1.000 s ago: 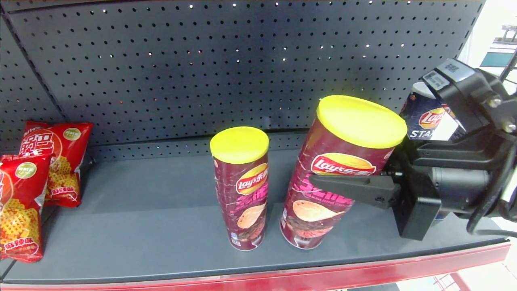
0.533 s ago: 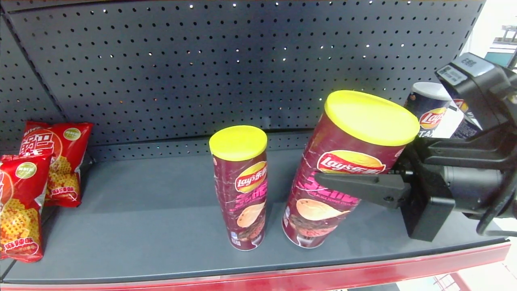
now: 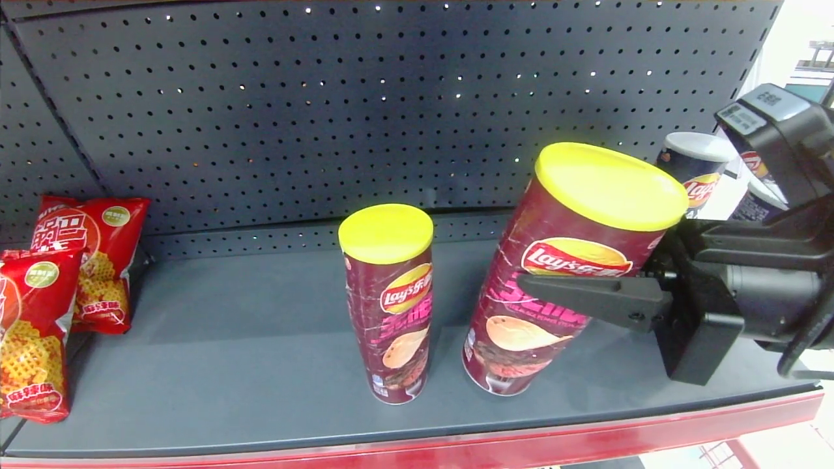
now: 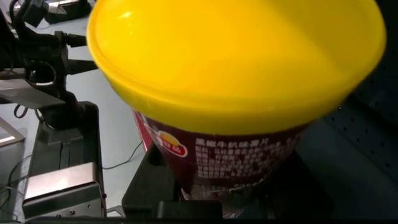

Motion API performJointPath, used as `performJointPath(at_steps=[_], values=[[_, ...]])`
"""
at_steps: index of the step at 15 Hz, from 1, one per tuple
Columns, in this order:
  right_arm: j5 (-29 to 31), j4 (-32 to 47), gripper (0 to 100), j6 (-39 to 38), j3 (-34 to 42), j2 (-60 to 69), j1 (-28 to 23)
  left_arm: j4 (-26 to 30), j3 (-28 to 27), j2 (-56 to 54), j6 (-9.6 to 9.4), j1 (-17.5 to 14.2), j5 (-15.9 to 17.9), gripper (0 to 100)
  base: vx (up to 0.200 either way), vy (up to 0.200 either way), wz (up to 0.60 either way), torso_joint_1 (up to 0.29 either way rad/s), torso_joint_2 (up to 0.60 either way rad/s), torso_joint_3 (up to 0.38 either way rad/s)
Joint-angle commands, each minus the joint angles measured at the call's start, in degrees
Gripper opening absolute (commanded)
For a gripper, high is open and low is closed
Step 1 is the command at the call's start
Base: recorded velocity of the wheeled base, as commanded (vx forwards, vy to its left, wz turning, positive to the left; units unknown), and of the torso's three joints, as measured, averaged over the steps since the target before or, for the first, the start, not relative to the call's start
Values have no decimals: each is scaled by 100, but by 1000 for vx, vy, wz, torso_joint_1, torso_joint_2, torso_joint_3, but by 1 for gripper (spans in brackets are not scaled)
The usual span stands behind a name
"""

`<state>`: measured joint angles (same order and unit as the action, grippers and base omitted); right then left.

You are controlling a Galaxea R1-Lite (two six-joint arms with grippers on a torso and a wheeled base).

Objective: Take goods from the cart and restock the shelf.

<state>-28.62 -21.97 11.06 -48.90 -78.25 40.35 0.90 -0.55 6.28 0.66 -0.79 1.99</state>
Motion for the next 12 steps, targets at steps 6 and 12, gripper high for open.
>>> performJointPath(at_steps=[6,12], values=[[-3,-1,0,2,56,-67,-10,-29,28,-610,-4,79,-76,100,0,0,0,0,0,0],[384,-1,0,11,-199,-481,-265,-29,37,-610,-4,79,-76,100,0,0,0,0,0,0]])
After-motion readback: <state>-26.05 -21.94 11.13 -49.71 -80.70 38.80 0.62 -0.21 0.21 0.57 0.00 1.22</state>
